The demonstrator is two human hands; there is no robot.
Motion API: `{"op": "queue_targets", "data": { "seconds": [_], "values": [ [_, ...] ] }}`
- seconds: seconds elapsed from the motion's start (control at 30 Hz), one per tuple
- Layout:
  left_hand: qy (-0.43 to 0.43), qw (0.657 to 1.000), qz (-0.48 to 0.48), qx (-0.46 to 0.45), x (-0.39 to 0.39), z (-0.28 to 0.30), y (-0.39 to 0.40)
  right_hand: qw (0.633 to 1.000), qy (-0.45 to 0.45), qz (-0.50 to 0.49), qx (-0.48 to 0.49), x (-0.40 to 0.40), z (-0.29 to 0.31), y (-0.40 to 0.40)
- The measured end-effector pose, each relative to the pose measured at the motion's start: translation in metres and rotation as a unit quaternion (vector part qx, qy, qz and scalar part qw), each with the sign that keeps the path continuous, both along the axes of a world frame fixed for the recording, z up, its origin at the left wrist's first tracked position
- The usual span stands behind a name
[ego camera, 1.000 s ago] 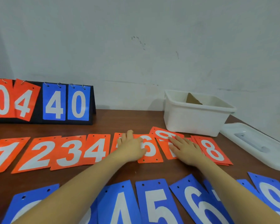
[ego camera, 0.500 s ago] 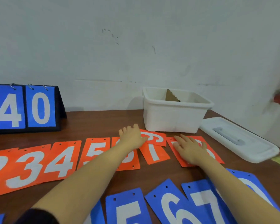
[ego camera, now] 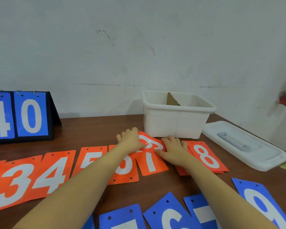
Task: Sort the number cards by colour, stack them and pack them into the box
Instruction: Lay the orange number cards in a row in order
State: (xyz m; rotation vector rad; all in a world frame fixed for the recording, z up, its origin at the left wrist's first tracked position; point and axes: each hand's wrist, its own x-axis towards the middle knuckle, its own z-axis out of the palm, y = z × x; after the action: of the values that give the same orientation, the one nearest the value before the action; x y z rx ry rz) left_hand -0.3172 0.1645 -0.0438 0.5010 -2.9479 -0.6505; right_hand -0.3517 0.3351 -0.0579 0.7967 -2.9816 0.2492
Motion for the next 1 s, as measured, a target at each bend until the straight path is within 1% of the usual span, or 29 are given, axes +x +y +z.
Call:
{"op": "queue_targets", "data": {
  "seconds": [0.1,0.17,0.2,0.23,0.27,0.3,0.33,0.4,0.43,0.5,0.53,0.6,0.67,0.73,0.8,0.87,0.9,0.97,1.0],
  "values": [
    [0.009,0.998,-0.022,0.051,0.001,0.004,-0.001,0.999,-0.016,0.024,0.044,-0.003,0.011,-0.002],
    [0.055,0.990,-0.050,0.120,0.005,0.003,-0.001,0.998,-0.022,0.028,0.049,-0.004,0.014,-0.004],
    [0.089,0.981,-0.070,0.161,0.008,0.004,0.000,0.999,-0.021,0.023,0.033,-0.003,0.013,-0.007],
    [0.119,0.970,-0.087,0.195,0.011,0.007,0.000,1.000,-0.014,0.013,-0.005,-0.002,0.012,-0.009],
    [0.149,0.960,-0.102,0.216,0.014,0.012,0.001,0.998,-0.005,-0.005,-0.068,-0.002,0.011,-0.011],
    [0.173,0.953,-0.114,0.219,0.016,0.017,0.001,0.989,0.005,-0.019,-0.148,-0.002,0.012,-0.012],
    [0.184,0.954,-0.121,0.202,0.018,0.022,0.001,0.974,0.002,-0.027,-0.226,-0.002,0.015,-0.012],
    [0.179,0.971,-0.102,0.118,0.023,0.028,0.001,0.938,-0.034,-0.020,-0.343,0.001,0.027,-0.008],
    [0.175,0.978,-0.078,0.084,0.028,0.029,0.001,0.921,-0.045,-0.016,-0.386,0.002,0.033,-0.004],
    [0.153,0.985,-0.053,0.067,0.044,0.026,0.001,0.896,-0.038,-0.032,-0.442,0.004,0.042,0.007],
    [0.125,0.989,-0.063,0.051,0.052,0.021,0.002,0.885,-0.026,-0.052,-0.461,0.007,0.044,0.013],
    [0.017,0.994,-0.107,-0.026,0.069,0.007,0.003,0.865,-0.013,-0.081,-0.495,0.011,0.043,0.023],
    [-0.091,0.984,-0.127,-0.084,0.082,-0.007,0.003,0.862,-0.027,-0.092,-0.498,0.019,0.040,0.028],
    [-0.130,0.980,-0.115,-0.100,0.088,-0.016,0.006,0.857,-0.074,-0.085,-0.504,0.030,0.037,0.030],
    [-0.129,0.985,-0.077,-0.088,0.088,-0.019,0.011,0.844,-0.141,-0.062,-0.513,0.042,0.035,0.031],
    [-0.107,0.990,-0.040,-0.081,0.087,-0.016,0.016,0.856,-0.170,-0.039,-0.487,0.050,0.030,0.033],
    [-0.081,0.991,-0.039,-0.098,0.087,-0.016,0.018,0.858,-0.176,-0.034,-0.482,0.052,0.028,0.034],
    [-0.021,0.984,-0.085,-0.155,0.088,-0.013,0.027,0.851,-0.168,-0.044,-0.496,0.056,0.034,0.038],
    [-0.013,0.978,-0.122,-0.168,0.088,-0.011,0.033,0.843,-0.158,-0.054,-0.511,0.057,0.039,0.042]
  ]
}}
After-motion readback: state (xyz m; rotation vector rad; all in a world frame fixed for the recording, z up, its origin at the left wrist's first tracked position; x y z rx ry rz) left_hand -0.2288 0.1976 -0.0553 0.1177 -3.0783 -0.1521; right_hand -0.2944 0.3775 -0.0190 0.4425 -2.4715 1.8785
